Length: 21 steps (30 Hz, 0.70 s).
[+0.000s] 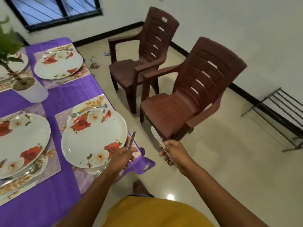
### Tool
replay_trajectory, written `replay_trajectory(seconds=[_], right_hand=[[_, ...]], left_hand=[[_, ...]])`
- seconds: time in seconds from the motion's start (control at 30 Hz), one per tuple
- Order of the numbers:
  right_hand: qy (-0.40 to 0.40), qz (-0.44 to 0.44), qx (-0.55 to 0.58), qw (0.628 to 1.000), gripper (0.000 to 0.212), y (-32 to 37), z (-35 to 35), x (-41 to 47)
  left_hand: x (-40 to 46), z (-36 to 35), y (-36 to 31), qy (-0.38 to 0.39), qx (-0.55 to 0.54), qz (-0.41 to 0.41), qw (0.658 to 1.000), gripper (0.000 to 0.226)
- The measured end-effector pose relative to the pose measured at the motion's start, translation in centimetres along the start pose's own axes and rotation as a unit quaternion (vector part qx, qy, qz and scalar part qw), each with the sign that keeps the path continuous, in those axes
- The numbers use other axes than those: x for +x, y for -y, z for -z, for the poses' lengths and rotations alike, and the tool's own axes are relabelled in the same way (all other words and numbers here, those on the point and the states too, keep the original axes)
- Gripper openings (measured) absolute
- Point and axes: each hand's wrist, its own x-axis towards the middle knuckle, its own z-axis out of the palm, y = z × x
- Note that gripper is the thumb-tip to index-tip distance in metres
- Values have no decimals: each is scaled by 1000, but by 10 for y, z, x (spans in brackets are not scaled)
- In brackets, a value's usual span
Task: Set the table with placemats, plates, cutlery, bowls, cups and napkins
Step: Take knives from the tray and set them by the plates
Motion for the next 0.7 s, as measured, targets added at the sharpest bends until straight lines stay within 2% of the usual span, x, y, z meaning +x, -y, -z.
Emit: replay_trajectory(seconds=[0.13, 0.37, 0.47, 0.7], right_hand=[[71, -10, 1, 997, 27, 31, -17, 34], [128, -20, -71, 989, 27, 76, -55, 83], [161, -16, -92, 983, 24, 96, -70, 99], [218, -12, -159, 963, 24, 141, -123, 148]], left_hand=[[26, 29, -1, -82, 3, -6, 997, 20], [36, 63, 7, -161, 49, -18, 986, 21], [31, 68, 16, -185, 70, -7, 980, 12], [31, 65, 20, -261, 41, -5, 965, 13]])
